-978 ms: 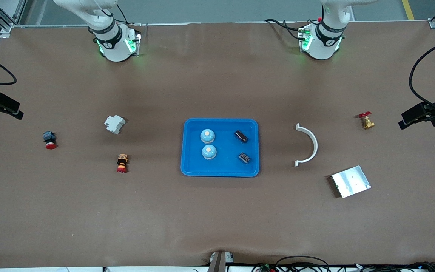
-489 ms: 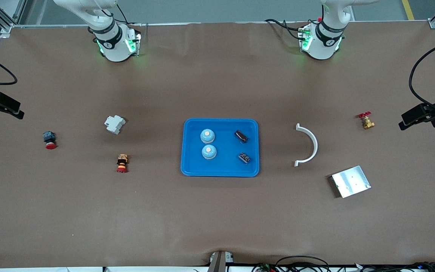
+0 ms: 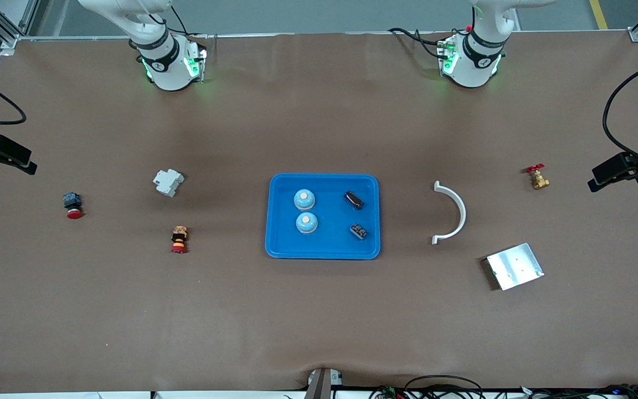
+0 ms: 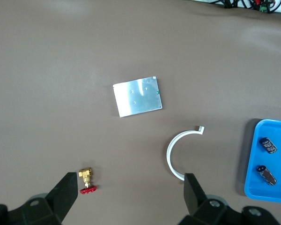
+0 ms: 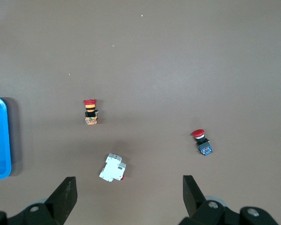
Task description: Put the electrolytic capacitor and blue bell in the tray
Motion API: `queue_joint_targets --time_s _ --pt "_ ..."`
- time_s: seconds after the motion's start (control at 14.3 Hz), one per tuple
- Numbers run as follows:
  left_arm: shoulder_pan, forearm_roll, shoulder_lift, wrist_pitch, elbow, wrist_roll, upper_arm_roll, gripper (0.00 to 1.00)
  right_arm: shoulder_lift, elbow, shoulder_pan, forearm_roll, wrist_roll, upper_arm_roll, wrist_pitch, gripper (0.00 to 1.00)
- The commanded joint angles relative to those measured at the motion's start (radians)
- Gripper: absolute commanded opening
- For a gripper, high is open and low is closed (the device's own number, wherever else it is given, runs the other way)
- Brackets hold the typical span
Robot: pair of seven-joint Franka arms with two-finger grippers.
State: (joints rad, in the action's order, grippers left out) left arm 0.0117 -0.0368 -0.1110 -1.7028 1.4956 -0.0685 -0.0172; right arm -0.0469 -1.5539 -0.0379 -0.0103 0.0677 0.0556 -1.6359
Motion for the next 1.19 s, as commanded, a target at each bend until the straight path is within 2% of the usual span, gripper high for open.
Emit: queue_joint_targets --time_s 0.0,0.42,0.7,1.12 --pt "-0.015 0.018 -0.016 0.02 -0.037 0.001 -0.009 1.0 0.019 -0.012 -0.011 -0.011 -0.014 -0.008 0.004 1.0" --pt "-0.013 0.021 -0.007 0.034 -0.038 0.006 0.0 1.0 0.021 -0.012 -0.013 -0.014 -0.022 -0.007 0.004 1.0" --pt "-0.007 0.02 0.004 0.129 -0.038 0.019 0.032 1.0 0.022 -0.015 -0.014 -0.016 -0.02 -0.005 -0.004 1.0" --pt "-0.009 0.02 0.005 0.123 -0.046 0.016 0.029 1.0 0.029 -0.017 -0.013 -0.017 -0.022 -0.005 -0.005 1.0"
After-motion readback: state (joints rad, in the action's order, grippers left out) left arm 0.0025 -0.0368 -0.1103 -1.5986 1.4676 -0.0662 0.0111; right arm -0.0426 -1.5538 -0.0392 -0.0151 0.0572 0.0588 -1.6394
